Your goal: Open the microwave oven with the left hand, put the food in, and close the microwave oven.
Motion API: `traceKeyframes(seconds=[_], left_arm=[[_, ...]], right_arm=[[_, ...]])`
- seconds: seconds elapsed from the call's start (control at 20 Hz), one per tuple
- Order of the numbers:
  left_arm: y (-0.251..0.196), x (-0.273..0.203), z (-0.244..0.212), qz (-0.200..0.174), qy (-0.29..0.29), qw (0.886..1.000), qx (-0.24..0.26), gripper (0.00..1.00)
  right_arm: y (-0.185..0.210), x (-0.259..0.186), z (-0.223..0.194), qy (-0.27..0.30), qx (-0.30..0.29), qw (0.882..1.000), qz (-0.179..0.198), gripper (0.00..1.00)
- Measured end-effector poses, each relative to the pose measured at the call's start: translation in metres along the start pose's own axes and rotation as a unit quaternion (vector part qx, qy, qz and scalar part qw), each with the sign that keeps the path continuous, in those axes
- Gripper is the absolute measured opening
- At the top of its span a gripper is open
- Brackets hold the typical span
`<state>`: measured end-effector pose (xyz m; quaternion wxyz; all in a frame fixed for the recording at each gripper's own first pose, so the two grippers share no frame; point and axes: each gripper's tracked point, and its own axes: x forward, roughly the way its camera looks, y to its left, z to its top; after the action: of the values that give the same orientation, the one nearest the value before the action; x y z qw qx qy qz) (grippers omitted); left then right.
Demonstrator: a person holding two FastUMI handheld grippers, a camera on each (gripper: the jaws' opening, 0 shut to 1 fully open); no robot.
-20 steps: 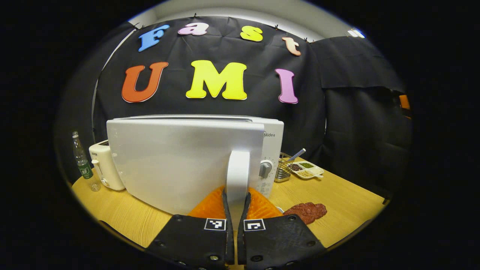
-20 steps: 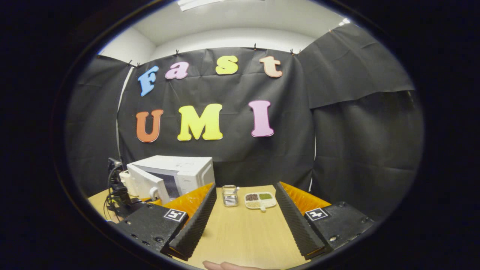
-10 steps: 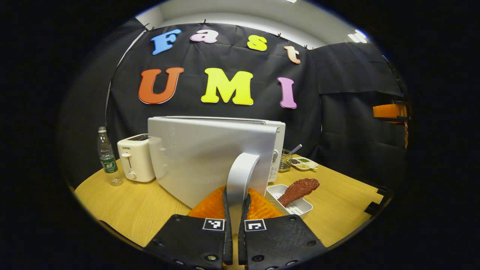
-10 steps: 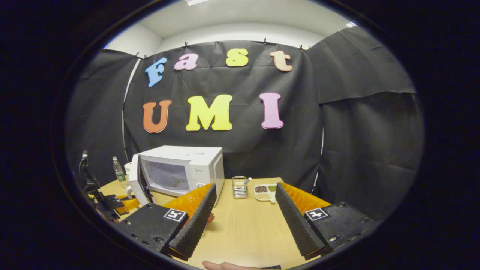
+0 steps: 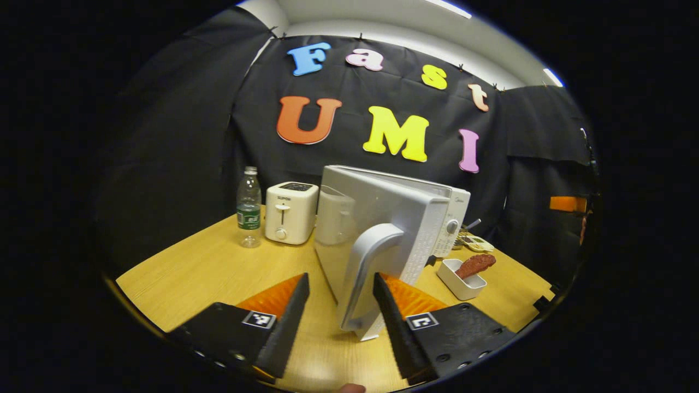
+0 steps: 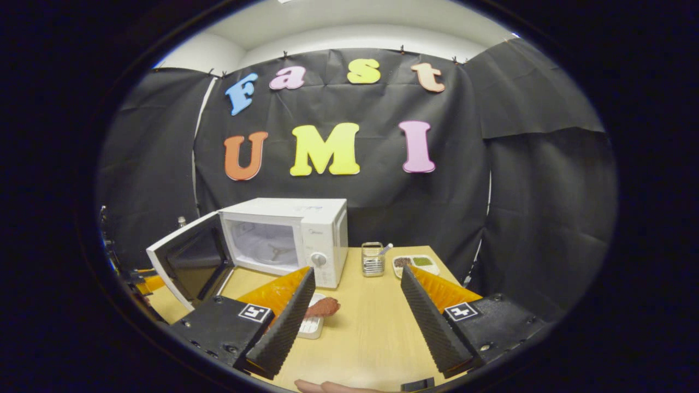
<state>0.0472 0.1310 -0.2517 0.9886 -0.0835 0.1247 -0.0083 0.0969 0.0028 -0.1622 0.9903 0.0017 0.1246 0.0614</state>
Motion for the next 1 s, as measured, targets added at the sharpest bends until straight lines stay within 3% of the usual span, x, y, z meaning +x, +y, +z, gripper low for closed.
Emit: traceKeyframes(seconds=[0.05,0.1,0.15,0.2,0.25,0.3,0.35,0.4,0.45,0.65,0.7,0.75,1.0], left_arm=[[0.016,-0.005,0.005,0.016,-0.006,1.000,-0.007,0.80],[0.028,-0.011,0.008,0.027,-0.012,1.000,-0.010,0.84],[0.036,-0.019,0.013,0.033,-0.014,0.999,-0.010,0.93],[0.041,-0.026,0.017,0.038,-0.019,0.999,-0.010,0.93],[0.046,-0.032,0.023,0.045,-0.025,0.999,-0.009,0.93],[0.049,-0.037,0.030,0.049,-0.030,0.998,-0.007,0.93],[0.048,-0.039,0.034,0.049,-0.030,0.998,-0.006,0.93],[0.045,-0.042,0.038,0.047,-0.031,0.998,-0.002,0.93],[0.041,-0.046,0.043,0.046,-0.034,0.998,0.002,0.93],[0.012,-0.054,0.068,0.027,-0.045,0.999,0.012,0.93],[0.001,-0.054,0.074,0.018,-0.046,0.999,0.013,0.93],[-0.008,-0.055,0.083,0.010,-0.051,0.999,0.016,0.93],[-0.048,-0.053,0.125,0.005,-0.082,0.995,0.049,0.93]], right_arm=[[0.003,0.002,-0.003,0.005,-0.003,1.000,0.001,1.00],[0.005,0.003,-0.007,0.010,-0.005,1.000,0.002,0.90],[0.007,0.004,-0.010,0.014,-0.006,1.000,0.003,1.00],[0.008,0.006,-0.012,0.017,-0.006,1.000,0.004,1.00],[0.008,0.008,-0.013,0.021,-0.007,1.000,0.004,0.91],[0.007,0.011,-0.016,0.026,-0.006,1.000,0.004,0.91],[0.008,0.014,-0.018,0.031,-0.006,0.999,0.005,1.00],[0.008,0.017,-0.019,0.036,-0.007,0.999,0.007,0.91],[0.007,0.022,-0.020,0.040,-0.009,0.999,0.010,1.00],[0.009,0.046,-0.029,0.072,-0.019,0.997,0.033,1.00],[0.008,0.054,-0.033,0.084,-0.020,0.996,0.040,0.91],[0.007,0.061,-0.037,0.098,-0.019,0.994,0.047,1.00],[0.009,0.100,-0.069,0.191,0.028,0.975,0.106,1.00]])
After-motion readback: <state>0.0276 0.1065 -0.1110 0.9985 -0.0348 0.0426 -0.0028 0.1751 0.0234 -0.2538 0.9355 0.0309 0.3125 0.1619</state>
